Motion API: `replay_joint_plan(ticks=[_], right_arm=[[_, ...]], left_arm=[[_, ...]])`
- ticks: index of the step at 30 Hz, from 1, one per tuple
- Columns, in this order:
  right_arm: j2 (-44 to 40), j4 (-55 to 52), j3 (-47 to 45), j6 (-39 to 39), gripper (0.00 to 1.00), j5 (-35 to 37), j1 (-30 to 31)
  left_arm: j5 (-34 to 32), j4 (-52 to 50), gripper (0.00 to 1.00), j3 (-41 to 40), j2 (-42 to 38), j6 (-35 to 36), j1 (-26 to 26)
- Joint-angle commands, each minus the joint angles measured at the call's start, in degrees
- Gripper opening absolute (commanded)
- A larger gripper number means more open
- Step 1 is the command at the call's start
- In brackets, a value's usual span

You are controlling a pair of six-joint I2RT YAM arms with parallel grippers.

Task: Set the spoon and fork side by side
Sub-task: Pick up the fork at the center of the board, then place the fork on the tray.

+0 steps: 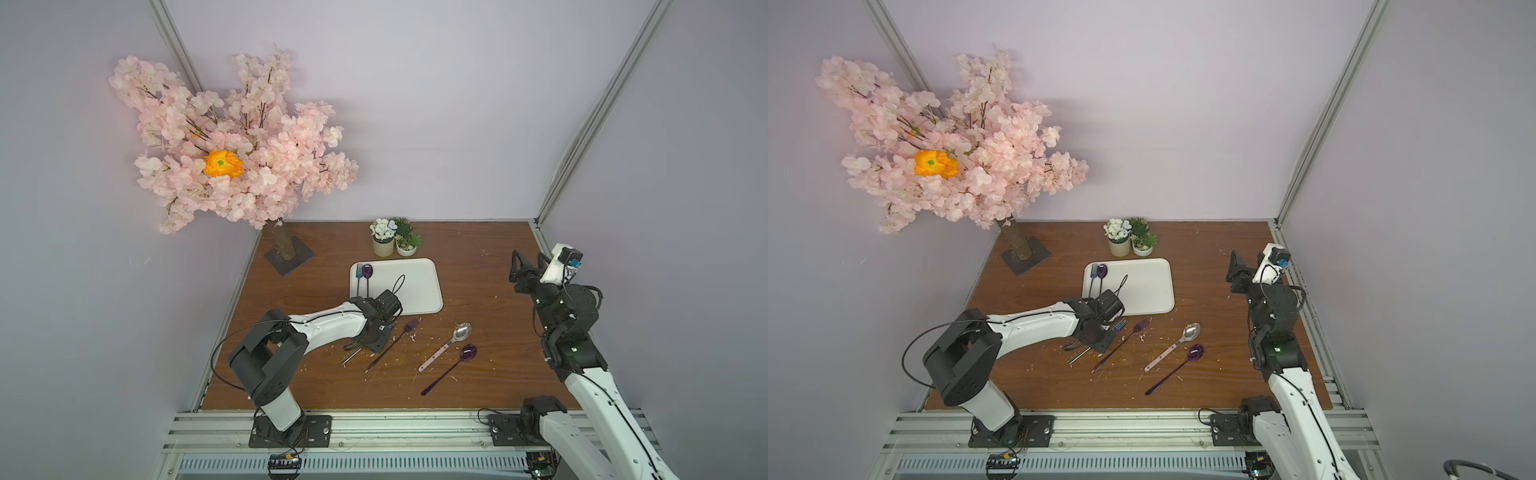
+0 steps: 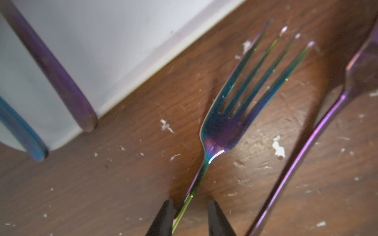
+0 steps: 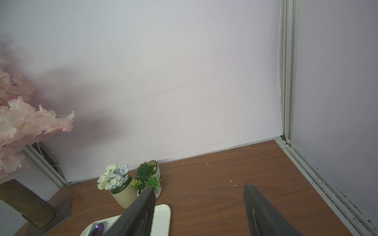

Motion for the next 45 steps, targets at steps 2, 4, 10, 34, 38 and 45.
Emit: replay_joint_plan(ticks=[2,4,10,34,38,45], right_arm=[[-1.1,0.5,-0.4,-1.3,0.72,1.1,0.0],[-1.2,0.8,-0.5,-1.2,0.72,1.0,0.0],[-1.3,1.0,-0.7,-0.6,0.71,0.4,0.0],[-3.6,2.4,-2.7,1.6,0.71,-0.5,0.0],[-4.7,2.7,-3.3,2.2,0.71,-1.6,0.0],[-7.0,3.9,-5.0,2.5,0.72,-3.4,0.0]], left_arm=[[3.1,-1.1,0.23,-1.0,2.0,1.5,0.5],[3.6,-1.1,0.19,-1.0,1.7,1.7,0.5],[3.2,-1.1,0.04,-0.9,0.7,2.0,0.5],[0.8,-1.2,0.00,19.2,1.2,-8.5,1.9],[4.2,-1.5,0.00,28.9,9.9,-12.9,6.6],[8.0,-1.6,0.00,38.1,18.3,-19.9,11.2]])
